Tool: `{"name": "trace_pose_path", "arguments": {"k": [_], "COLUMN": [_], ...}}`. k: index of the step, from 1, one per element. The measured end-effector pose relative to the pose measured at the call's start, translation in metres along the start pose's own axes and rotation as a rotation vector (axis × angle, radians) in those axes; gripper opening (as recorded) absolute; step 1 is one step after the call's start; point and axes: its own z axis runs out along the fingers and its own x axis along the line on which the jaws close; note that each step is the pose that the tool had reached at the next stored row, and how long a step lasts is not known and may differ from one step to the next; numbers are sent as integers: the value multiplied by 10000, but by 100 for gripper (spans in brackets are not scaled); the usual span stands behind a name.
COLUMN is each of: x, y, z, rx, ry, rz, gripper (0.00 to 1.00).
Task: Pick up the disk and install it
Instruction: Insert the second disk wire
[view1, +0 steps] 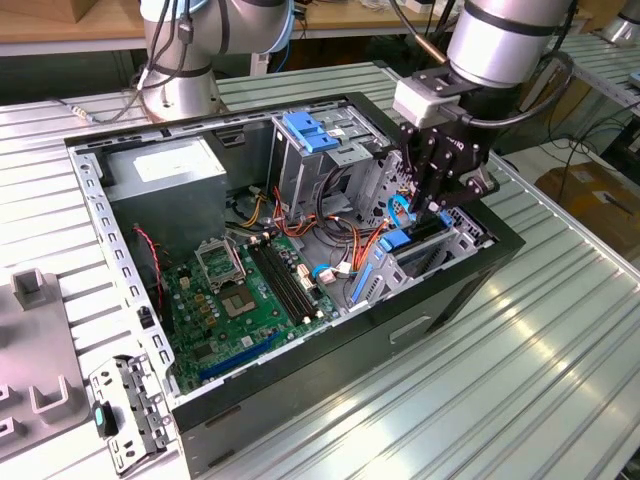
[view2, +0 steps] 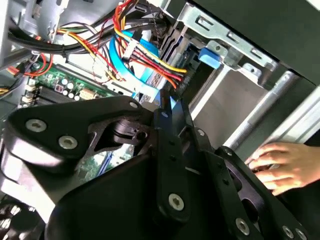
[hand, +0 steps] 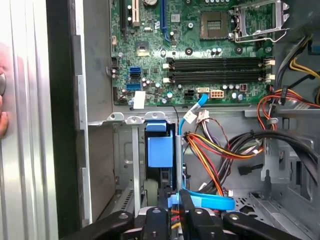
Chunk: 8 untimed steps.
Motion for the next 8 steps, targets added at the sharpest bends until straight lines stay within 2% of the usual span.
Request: {"name": "trace_pose_path", "arguments": {"k": [1,5,7,8], "x": [2,2,2,2], "y": [-1,-2,-2,-2], "z": [-25,-30,-30,-30], "rx": [0,-1,-1,-1], "ry": [-7,-14,-14,-14], "rz": [1,0,0,0], "gripper": [24,22,11,11]}}
